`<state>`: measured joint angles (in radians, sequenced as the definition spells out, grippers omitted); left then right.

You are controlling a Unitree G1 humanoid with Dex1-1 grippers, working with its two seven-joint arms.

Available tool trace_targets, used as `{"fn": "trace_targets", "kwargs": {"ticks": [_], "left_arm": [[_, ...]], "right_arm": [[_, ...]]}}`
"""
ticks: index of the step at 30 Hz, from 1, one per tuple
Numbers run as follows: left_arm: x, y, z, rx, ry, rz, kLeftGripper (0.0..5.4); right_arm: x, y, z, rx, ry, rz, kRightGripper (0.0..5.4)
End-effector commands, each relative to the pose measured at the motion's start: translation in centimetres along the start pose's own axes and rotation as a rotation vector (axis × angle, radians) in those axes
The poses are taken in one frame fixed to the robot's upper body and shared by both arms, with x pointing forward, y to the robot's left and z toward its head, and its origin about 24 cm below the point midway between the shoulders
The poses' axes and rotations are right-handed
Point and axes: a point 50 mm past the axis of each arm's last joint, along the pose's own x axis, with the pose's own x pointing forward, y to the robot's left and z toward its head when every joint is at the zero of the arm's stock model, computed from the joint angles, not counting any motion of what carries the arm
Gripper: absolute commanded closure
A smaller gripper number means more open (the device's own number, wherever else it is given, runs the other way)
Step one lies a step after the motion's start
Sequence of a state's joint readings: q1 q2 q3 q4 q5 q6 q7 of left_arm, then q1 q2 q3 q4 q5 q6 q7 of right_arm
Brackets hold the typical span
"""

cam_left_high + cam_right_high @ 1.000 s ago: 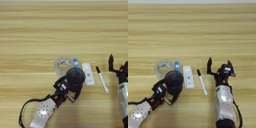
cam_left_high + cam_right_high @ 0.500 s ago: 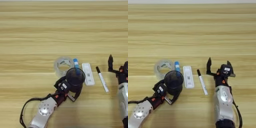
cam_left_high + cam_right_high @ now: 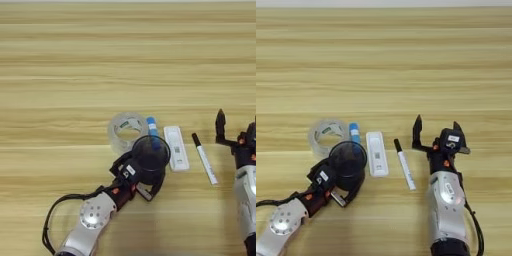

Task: Move the objects on the table

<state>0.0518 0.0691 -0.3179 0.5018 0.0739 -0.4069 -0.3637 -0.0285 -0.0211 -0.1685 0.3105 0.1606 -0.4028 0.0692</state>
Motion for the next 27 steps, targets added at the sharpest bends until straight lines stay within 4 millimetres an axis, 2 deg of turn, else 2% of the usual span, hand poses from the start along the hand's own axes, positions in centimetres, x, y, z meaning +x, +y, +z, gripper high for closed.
{"fn": "trace_targets", "kwargs": {"ticks": [1, 10, 18, 27], "left_arm": [[0.29, 0.25, 0.29, 0.016, -0.014, 0.007, 0.0], [0.34, 0.32, 0.28, 0.007, -0.017, 0.018, 0.0], [0.33, 0.38, 0.32, 0.001, -0.028, 0.024, 0.76], [0.35, 0.34, 0.34, -0.001, -0.032, 0.023, 0.8]], "right_arm": [[-0.1, -0.01, -0.05, 0.0, 0.009, -0.009, 0.02], [-0.09, -0.04, -0.06, 0.0, 0.01, -0.01, 0.02], [-0.12, -0.12, -0.1, -0.002, 0.012, -0.011, 0.0], [-0.08, -0.16, -0.13, -0.003, 0.014, -0.011, 0.0]]}}
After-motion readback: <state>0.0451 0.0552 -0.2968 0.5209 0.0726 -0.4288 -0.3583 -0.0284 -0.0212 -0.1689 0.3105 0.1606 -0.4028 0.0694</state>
